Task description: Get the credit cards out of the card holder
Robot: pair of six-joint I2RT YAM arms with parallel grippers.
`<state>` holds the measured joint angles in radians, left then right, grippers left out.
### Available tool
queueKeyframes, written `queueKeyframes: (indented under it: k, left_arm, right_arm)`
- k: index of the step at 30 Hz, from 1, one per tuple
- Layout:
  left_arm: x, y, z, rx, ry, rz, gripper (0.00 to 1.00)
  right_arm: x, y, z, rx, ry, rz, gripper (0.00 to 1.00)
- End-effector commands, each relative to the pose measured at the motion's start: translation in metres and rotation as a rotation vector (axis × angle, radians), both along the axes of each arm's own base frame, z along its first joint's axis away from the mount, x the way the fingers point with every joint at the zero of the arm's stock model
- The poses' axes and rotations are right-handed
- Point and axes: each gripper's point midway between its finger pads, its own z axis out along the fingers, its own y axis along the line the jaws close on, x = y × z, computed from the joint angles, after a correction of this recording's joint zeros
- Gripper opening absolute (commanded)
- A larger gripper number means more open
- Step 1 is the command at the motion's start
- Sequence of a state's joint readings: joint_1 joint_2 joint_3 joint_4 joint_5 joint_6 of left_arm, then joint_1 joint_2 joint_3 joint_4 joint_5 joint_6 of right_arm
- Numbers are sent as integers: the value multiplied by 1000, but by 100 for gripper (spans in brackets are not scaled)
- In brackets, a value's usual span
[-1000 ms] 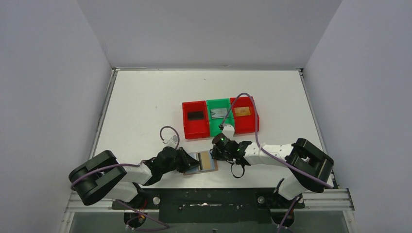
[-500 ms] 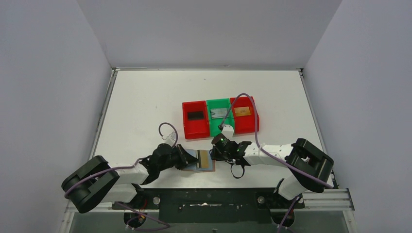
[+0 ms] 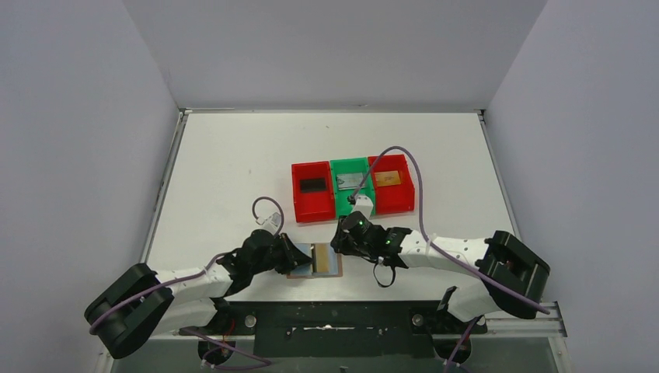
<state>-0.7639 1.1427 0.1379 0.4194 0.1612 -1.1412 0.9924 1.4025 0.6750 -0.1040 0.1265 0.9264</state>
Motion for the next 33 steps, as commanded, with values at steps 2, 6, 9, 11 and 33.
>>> queueKeyframes:
  k: [2, 6, 9, 11, 33]
  left_arm:
    - [10, -1, 12, 15, -46, 2, 0]
    - [11, -1, 13, 18, -46, 4, 0]
    - [10, -1, 13, 19, -42, 2, 0]
    - [10, 0, 12, 24, -41, 2, 0]
    - [11, -6, 20, -95, -39, 40, 19]
  right_arm:
    - [-1, 45, 30, 151, -68, 129, 21]
    - [-5, 58, 15, 143, -27, 139, 19]
    - [-7, 54, -2, 112, 13, 107, 18]
    - [-8, 45, -15, 69, 41, 64, 18]
    - [-20, 31, -40, 33, 104, 5, 18]
